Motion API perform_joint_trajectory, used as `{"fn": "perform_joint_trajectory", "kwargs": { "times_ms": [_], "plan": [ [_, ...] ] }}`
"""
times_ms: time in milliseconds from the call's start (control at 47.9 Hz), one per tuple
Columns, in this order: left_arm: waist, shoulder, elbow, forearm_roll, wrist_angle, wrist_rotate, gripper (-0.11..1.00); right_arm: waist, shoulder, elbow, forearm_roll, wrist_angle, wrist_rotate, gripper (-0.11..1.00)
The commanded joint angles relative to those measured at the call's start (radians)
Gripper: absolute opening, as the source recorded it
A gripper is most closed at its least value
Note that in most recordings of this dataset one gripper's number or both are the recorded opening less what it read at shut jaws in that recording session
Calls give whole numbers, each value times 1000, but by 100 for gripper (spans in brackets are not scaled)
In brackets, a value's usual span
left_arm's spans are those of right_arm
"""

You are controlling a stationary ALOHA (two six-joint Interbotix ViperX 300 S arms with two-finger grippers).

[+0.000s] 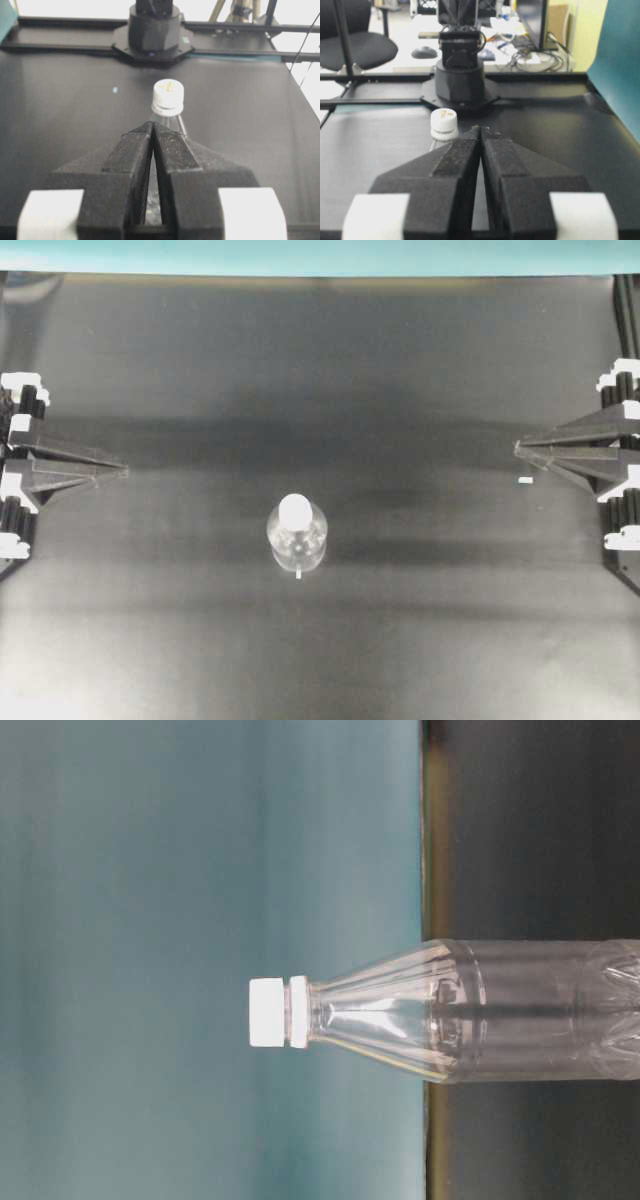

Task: Open the bottle cap by holding the bottle with the left arm and twisting the cap with the right arm.
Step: 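Move the left gripper to the clear bottle and close around its body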

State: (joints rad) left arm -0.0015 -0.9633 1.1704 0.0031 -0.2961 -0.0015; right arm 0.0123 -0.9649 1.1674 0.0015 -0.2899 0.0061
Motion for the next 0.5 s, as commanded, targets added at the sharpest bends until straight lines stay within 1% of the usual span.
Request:
{"fn": "perform_joint_trajectory", "kwargs": {
  "times_ms": [0,21,63,125,334,417,459,480],
  "plan": [
    [14,35,-78,41,-8,6,14,-3,3,-12,5,-8,3,3],
    [15,41,-91,40,-6,9,14,-3,3,-14,8,-3,3,3],
    [15,66,-120,41,-8,11,16,-3,2,-14,11,3,5,6],
    [15,92,-147,41,-8,11,10,-3,3,-23,12,14,9,0],
    [18,201,-225,41,-37,12,10,-3,15,-52,12,49,12,0],
    [18,250,-245,41,-69,14,17,-3,21,-64,14,69,14,0],
    [18,284,-259,41,-89,14,23,-3,25,-69,15,77,15,0],
    [17,296,-265,41,-98,14,28,-3,26,-71,17,80,15,0]
  ]
}}
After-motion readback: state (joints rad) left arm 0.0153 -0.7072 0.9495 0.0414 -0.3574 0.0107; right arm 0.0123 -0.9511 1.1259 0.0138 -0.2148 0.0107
